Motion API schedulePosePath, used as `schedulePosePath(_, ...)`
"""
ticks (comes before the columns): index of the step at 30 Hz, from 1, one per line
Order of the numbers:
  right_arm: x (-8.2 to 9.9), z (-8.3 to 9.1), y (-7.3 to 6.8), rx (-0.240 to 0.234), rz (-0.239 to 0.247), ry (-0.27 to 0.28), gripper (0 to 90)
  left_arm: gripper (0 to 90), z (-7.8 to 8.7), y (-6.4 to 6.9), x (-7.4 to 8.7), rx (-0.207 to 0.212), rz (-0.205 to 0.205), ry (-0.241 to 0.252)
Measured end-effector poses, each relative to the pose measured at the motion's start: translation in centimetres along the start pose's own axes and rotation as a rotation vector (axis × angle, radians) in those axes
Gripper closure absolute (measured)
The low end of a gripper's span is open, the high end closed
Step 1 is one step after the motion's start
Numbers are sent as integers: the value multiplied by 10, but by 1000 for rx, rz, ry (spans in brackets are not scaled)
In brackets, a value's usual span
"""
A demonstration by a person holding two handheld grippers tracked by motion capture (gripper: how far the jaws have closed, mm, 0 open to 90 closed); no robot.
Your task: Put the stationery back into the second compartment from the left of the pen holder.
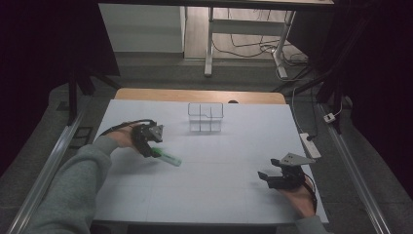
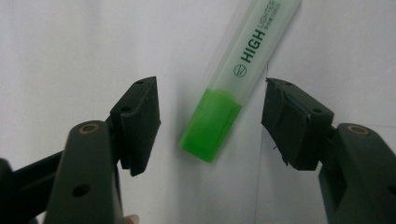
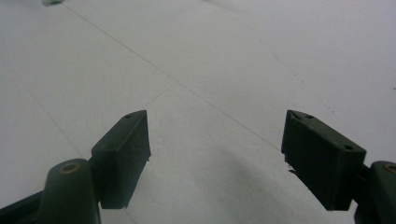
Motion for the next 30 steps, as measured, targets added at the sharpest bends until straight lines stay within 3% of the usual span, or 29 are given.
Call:
schedulePosePath(10,0,0,1,7,-1,-1,234,386,-11,1,4,39,-72,-38)
schedulePosePath(13,0,0,0,-6,-7,6,235,423,-14,0,6,41,-90,-52)
schedulePosePath(15,-1,1,0,-14,-20,17,236,493,-16,-2,9,44,-103,-63)
schedulePosePath(22,-3,3,1,-17,-42,29,236,642,-17,0,11,118,-171,-34)
schedulePosePath(30,-3,3,1,-16,-40,27,237,668,-16,1,11,107,-182,-31)
Point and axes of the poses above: each handheld gripper's, and its own axes: z roughly backward along the jaws, x roughly out of its underside, y roughly to its right, the point moved 8 cm from there along -z, roughly forward along the jaws, and after that the axes turned 5 degrees about y, right-handed, at the moved point
